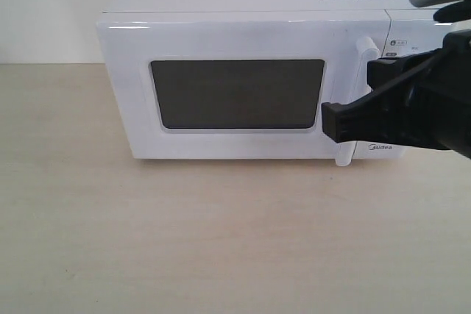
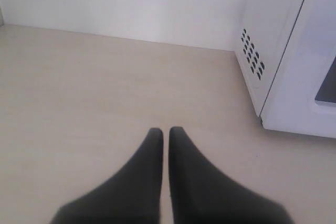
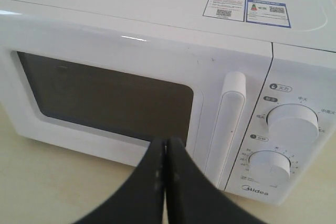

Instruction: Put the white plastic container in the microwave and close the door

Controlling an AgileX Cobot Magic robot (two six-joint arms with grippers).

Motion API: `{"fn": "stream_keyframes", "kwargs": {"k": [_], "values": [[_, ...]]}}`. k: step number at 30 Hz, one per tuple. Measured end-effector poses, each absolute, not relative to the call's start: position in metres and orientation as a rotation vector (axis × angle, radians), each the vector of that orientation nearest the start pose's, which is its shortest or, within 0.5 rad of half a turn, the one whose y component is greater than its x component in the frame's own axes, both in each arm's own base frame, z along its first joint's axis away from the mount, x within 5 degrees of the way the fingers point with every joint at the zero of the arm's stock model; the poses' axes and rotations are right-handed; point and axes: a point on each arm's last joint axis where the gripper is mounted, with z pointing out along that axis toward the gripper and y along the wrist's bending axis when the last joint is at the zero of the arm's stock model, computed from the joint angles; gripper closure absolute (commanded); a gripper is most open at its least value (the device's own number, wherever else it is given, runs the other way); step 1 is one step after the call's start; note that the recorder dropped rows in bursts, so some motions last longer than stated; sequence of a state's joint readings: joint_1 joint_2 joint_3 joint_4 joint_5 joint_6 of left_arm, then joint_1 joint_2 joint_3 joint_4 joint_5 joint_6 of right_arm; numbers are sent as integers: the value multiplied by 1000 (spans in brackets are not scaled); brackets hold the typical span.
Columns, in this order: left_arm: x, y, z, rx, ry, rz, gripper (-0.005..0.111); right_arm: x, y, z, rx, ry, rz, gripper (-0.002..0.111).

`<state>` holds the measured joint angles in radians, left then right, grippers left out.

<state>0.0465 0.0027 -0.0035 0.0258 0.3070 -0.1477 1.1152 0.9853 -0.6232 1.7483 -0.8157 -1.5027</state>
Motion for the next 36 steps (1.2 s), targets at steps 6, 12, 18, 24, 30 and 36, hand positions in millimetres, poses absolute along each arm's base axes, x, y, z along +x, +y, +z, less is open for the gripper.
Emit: {"fn": "stream_keyframes", "kwargs": {"k": [6, 12, 18, 24, 30, 36], "values": [[54, 3, 186, -157, 1783, -48, 102, 138, 133, 305, -262, 1871, 167, 108], [54, 3, 186, -157, 1783, -48, 102, 139, 112, 317, -161, 1834, 189, 108], [54, 3, 186, -157, 1784, -48, 102, 137, 69, 336, 29, 1736, 287, 108], [54, 3, 186, -157, 1786, -48, 102, 109, 33, 319, 51, 1620, 410, 108], [54, 3, 186, -157, 1785, -48, 102, 71, 7, 288, 183, 1477, 424, 108], [54, 3, 186, -157, 1785, -48, 102, 45, -2, 273, 235, 1333, 417, 108]]}}
